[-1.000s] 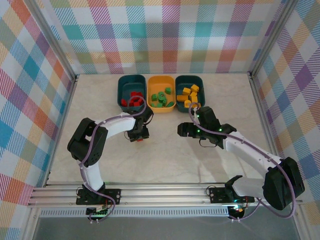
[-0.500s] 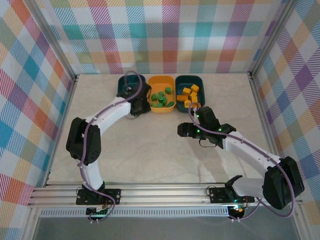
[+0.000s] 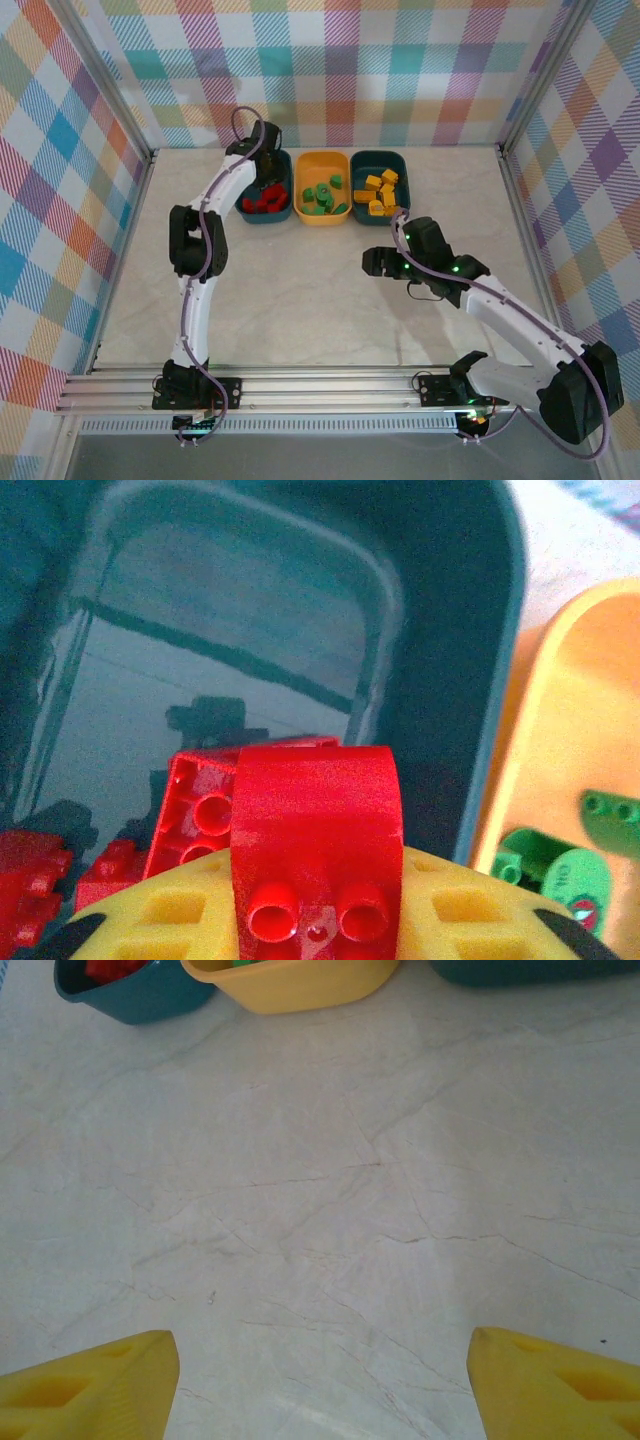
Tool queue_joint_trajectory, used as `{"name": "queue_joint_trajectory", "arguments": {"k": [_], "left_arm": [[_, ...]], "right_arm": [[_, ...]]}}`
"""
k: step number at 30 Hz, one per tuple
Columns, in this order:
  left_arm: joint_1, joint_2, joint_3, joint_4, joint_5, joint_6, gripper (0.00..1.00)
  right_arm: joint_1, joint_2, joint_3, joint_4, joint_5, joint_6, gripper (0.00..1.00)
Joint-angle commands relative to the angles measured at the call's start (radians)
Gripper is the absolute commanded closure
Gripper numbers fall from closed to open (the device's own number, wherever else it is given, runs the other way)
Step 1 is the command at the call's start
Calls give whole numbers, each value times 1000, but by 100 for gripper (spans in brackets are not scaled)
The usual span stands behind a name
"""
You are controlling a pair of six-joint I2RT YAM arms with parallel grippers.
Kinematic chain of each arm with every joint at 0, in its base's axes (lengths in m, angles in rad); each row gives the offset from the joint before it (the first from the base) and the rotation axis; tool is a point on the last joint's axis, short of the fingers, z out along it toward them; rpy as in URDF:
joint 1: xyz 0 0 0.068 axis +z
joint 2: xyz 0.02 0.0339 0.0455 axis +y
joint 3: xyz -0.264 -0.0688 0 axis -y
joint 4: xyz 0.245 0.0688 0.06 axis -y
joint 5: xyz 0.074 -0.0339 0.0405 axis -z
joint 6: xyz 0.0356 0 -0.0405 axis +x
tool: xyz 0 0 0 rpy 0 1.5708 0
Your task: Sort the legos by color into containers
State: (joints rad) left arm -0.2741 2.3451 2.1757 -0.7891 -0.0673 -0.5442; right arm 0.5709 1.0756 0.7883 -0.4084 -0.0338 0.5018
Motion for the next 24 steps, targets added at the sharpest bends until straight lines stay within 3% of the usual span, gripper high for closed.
{"name": "queue_joint_trajectory", "arguments": {"k": [1,5,9,13,16,19,22,24], "left_arm": [[0,-23,47,-50,22,37,56],[0,-84,23,-44,36,59,29],[-10,-282,-145,55,17,74,15],[-43,-603,-465,238,-87,73,8],[-93,-865,-746,405,-237,71,0],[-143,-1120,-1046,643,-365,59,0],[-160,-1281,-1330,949,-404,77,0],[-160,-1291,-1358,863,-548,-8,0]], "right_arm": [[7,-20,-18,-42,25,7,23],[7,-22,-11,-42,20,10,23],[7,-23,3,-32,25,3,21],[7,-43,36,24,15,-32,15],[10,-60,63,111,-30,-79,0],[15,-48,86,200,-41,-74,0],[17,-5,63,352,2,-39,0],[16,48,65,408,92,-68,0]]}}
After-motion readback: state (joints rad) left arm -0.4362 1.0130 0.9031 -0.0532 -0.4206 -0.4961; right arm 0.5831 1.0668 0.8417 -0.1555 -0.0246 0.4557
